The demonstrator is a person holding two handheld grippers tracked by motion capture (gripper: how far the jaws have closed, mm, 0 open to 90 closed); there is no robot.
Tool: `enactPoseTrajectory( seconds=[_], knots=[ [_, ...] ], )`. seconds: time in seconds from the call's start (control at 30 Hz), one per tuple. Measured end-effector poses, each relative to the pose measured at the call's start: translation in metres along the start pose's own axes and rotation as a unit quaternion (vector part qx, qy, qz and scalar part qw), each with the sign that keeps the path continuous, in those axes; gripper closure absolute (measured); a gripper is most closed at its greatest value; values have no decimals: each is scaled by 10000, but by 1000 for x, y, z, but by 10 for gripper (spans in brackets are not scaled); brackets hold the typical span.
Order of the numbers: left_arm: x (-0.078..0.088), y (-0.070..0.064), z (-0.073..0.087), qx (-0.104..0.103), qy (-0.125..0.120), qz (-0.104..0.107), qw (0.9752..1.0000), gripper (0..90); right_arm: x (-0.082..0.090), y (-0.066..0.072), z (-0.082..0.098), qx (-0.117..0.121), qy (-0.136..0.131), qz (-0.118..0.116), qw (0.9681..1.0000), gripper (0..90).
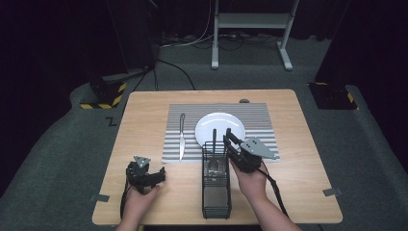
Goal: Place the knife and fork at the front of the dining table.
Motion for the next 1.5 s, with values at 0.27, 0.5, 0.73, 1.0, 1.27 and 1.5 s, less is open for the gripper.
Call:
enactPoseTrajectory(
  seconds=[0.27, 0.5, 0.73, 1.0, 1.27, 1.5],
  knots=[
    [0, 0, 0, 1, 1, 1, 10000, 91, -1, 3, 1, -111, -35, -97, 9999, 785],
    [0, 0, 0, 3, 3, 6, 10000, 91, 1, 8, -2, -112, -110, -225, 9996, 796],
    [0, 0, 0, 0, 1, 12, 10000, 93, 5, 8, -5, -66, -186, -325, 9993, 836],
    [1, 0, 0, -4, 8, 17, 10000, 93, 8, 8, -9, -39, -282, -366, 9989, 853],
    [1, 0, 0, -5, 9, 18, 10000, 94, 12, 14, -25, 184, -521, -383, 9977, 858],
    [1, 0, 1, -23, 21, 23, 10000, 94, 17, 19, -45, 287, -747, -411, 9959, 861]
  ],
)
Point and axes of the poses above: each handheld gripper's, and its own axes: x roughly backward along the jaws, z roughly out of its underside, y roughly to its left, the point moved 9 cm from there along -x, roughly forward along the jaws, and after that the axes turned 11 degrees about -y, right-handed, at the moved point
